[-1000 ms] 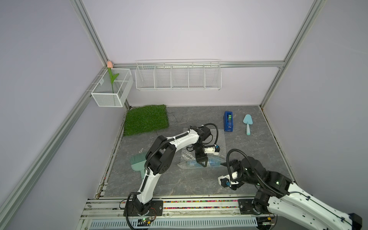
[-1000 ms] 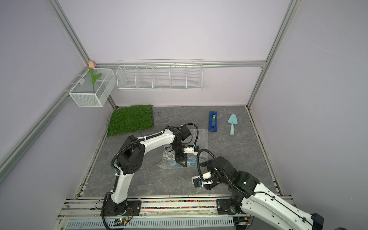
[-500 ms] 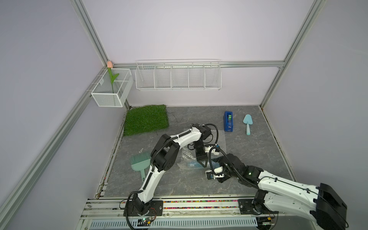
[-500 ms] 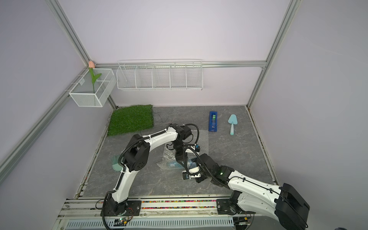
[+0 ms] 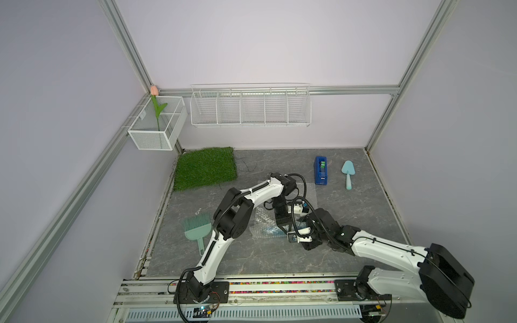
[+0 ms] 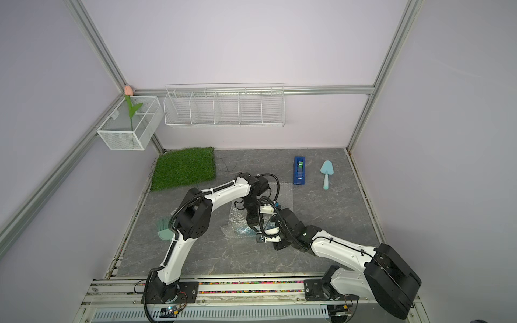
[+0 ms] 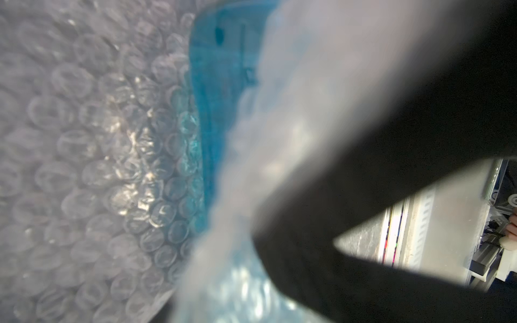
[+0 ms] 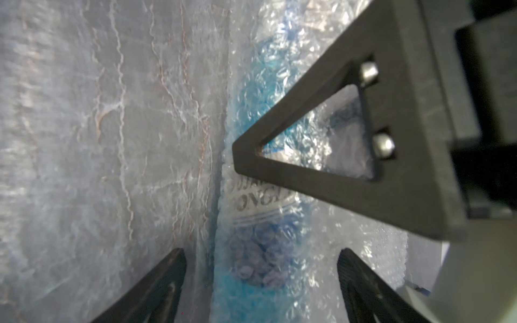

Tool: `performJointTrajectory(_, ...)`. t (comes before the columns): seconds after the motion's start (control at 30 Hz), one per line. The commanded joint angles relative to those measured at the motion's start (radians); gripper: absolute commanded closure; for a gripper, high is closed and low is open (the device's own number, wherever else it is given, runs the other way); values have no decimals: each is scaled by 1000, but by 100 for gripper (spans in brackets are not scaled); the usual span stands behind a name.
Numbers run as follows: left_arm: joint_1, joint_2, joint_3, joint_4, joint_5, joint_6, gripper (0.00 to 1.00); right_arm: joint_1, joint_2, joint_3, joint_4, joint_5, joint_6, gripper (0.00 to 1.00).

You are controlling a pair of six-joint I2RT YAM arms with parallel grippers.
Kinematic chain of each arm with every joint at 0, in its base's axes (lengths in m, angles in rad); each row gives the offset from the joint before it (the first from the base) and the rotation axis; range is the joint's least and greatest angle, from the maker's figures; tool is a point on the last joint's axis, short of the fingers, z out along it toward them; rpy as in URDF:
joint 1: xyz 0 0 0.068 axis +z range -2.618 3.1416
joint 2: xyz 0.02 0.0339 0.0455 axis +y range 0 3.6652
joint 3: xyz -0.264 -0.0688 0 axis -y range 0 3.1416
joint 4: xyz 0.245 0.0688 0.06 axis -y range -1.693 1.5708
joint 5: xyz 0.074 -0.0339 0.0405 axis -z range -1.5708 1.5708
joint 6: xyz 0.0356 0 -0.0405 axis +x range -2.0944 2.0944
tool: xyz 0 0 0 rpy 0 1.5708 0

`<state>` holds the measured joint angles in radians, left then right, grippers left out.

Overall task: Wrap wine bottles in bubble wrap
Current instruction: Wrap the wine bottle in bubble wrap.

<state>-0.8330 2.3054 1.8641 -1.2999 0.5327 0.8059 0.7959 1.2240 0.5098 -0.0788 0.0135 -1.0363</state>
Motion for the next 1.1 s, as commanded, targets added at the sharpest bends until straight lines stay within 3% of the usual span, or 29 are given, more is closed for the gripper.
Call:
performJointTrajectory(0.0,-13,84,-17,-50,-69,30,100,-12,51,35,0,-41,7,12)
performJointTrajectory(0.33,-10,90,6,-52,-80,34,100,-44,145,64,-17,-4,22,7)
performJointTrajectory(0.43,-11,83,4,-49,-84,37,98,-58,186,78,-38,15,15,1)
performJointTrajectory(0.53,-11,75,4,-47,-93,35,96,-68,217,86,-34,25,10,7)
performJointTrajectory(0.73,-10,60,-9,-36,-115,33,86,-84,282,119,-58,21,-7,31)
performJointTrajectory(0.9,-8,40,-26,-11,-139,23,74,-98,297,129,-75,11,-11,45)
performJointTrajectory(1.07,10,-16,-65,52,-161,-6,53,-111,301,137,-118,-25,-25,54)
